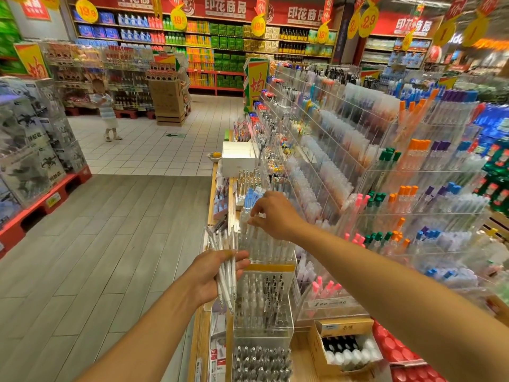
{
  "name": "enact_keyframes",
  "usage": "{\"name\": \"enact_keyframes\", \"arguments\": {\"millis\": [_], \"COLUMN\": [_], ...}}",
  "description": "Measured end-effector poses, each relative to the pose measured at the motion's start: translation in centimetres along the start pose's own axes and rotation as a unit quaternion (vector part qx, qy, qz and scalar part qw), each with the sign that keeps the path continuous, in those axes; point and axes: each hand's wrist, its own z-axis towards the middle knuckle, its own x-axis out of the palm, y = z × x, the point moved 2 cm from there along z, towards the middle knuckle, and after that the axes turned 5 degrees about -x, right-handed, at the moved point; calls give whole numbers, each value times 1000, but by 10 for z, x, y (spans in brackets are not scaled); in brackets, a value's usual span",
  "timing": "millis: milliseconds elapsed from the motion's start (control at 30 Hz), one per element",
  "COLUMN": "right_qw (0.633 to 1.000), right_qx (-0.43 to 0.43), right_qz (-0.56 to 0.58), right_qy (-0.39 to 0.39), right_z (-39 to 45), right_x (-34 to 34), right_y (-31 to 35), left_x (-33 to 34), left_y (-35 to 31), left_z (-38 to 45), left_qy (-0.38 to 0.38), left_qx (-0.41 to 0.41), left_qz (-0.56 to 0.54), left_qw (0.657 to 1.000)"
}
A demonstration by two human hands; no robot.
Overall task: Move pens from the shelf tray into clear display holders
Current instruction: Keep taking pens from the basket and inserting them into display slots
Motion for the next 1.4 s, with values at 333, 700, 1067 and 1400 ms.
{"name": "enact_keyframes", "arguments": {"millis": [333, 700, 1067, 1400], "right_qw": [999, 995, 853, 946], "right_qx": [1, -32, 37, 28], "right_qz": [-33, 80, 502, 320], "right_qy": [35, 42, 138, -48], "right_z": [6, -3, -10, 5], "right_x": [1, -6, -19, -32], "right_y": [14, 19, 24, 15], "left_x": [1, 3, 6, -18], "left_y": [-1, -2, -6, 1], "left_z": [3, -8, -15, 1], "left_qy": [0, 65, 114, -68], "left_qx": [2, 42, 63, 19], "left_qz": [-20, -16, -99, -179], "left_qw": [1000, 997, 987, 981]}}
